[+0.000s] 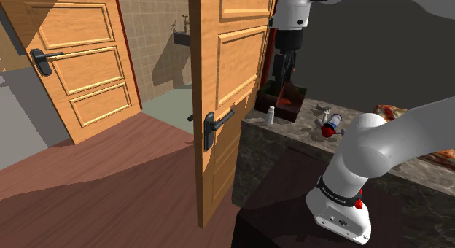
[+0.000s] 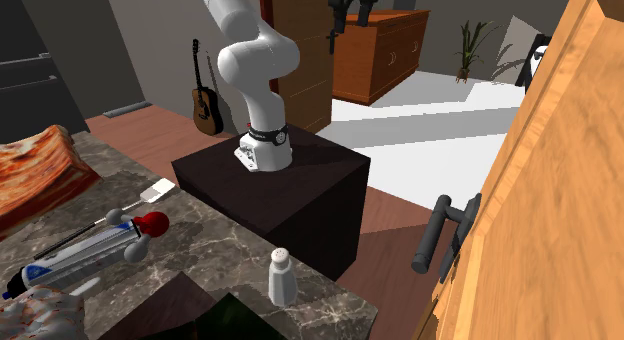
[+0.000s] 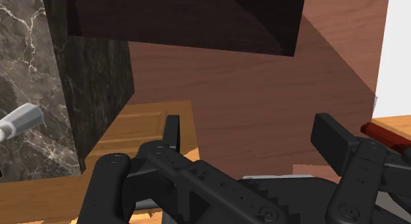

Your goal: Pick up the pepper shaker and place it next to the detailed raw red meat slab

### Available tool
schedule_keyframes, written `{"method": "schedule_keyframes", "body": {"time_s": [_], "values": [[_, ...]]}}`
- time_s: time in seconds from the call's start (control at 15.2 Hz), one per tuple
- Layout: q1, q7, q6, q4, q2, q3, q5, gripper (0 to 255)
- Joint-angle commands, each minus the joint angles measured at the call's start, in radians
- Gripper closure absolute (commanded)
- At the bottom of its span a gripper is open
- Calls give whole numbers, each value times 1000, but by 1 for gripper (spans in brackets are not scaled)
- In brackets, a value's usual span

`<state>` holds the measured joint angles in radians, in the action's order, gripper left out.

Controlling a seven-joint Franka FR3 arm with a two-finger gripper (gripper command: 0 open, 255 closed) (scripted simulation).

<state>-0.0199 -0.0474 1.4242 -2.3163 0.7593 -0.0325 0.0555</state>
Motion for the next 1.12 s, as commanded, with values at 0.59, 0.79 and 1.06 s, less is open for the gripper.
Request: {"method": "schedule_keyframes", "body": {"time_s": [0.59, 0.79, 1.06], "values": [[62, -172, 208, -93, -111, 158, -107, 0], [81, -227, 282, -102, -172, 212, -134, 0], [102, -302, 379, -95, -272, 282, -158, 0]]}}
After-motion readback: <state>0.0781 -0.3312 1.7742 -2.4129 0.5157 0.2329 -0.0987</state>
